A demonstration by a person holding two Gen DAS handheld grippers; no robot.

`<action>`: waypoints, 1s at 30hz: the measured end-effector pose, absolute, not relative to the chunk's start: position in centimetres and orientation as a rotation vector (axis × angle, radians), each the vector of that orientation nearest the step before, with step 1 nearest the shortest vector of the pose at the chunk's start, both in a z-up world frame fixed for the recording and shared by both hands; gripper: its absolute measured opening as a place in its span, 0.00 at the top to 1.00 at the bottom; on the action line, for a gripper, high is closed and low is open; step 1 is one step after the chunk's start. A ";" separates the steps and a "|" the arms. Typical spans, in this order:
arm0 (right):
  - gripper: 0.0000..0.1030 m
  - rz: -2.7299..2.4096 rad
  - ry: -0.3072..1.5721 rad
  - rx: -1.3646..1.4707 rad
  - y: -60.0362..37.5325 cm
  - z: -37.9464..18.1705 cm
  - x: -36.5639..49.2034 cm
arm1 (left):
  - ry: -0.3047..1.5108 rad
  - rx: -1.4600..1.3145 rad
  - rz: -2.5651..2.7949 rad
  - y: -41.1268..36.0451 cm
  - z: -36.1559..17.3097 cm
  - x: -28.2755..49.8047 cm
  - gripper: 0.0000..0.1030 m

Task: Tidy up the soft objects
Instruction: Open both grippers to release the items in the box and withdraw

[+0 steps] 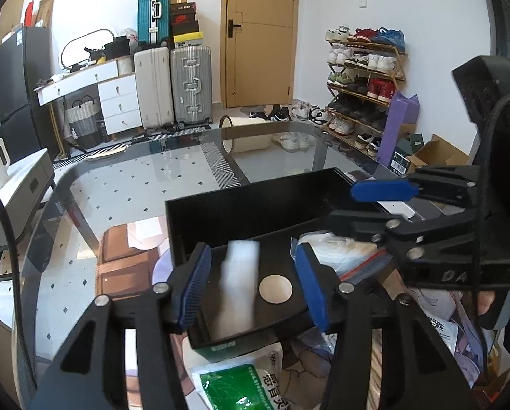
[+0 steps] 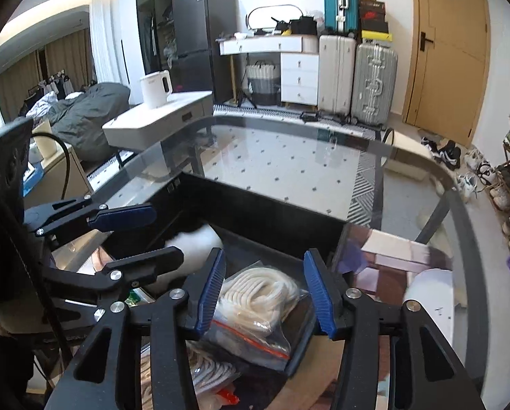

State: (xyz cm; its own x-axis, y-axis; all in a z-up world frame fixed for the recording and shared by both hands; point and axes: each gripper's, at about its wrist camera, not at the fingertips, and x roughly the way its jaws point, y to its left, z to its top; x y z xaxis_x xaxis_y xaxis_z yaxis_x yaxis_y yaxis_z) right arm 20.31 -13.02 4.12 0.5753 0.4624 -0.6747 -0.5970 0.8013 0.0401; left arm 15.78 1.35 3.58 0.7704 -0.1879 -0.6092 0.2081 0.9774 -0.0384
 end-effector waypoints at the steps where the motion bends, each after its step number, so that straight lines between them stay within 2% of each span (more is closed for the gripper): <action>1: 0.47 0.617 0.712 -0.198 -13.4 4.6 19.8 | 0.654 0.024 -0.208 1.5 3.8 15.6 0.48; 2: 0.44 0.614 0.702 -0.193 -13.8 5.0 19.4 | 0.650 0.016 -0.206 1.7 3.9 15.4 0.45; 4: 0.22 0.610 0.683 -0.175 -14.5 5.8 18.6 | 0.640 -0.009 -0.202 2.1 4.4 14.8 0.31; 5: 0.17 0.610 0.671 -0.160 -14.9 6.2 18.1 | 0.631 -0.018 -0.192 2.3 4.6 14.4 0.11; 6: 0.11 0.610 0.660 -0.146 -15.4 6.5 17.6 | 0.622 -0.020 -0.181 2.4 4.9 14.2 0.00; 10: 0.01 0.600 0.635 -0.112 -16.9 7.1 15.4 | 0.589 -0.028 -0.143 3.1 5.6 12.4 0.00; 30: 0.01 0.548 0.634 -0.067 -21.6 5.5 9.5 | 0.537 -0.069 -0.082 5.3 5.0 5.7 0.00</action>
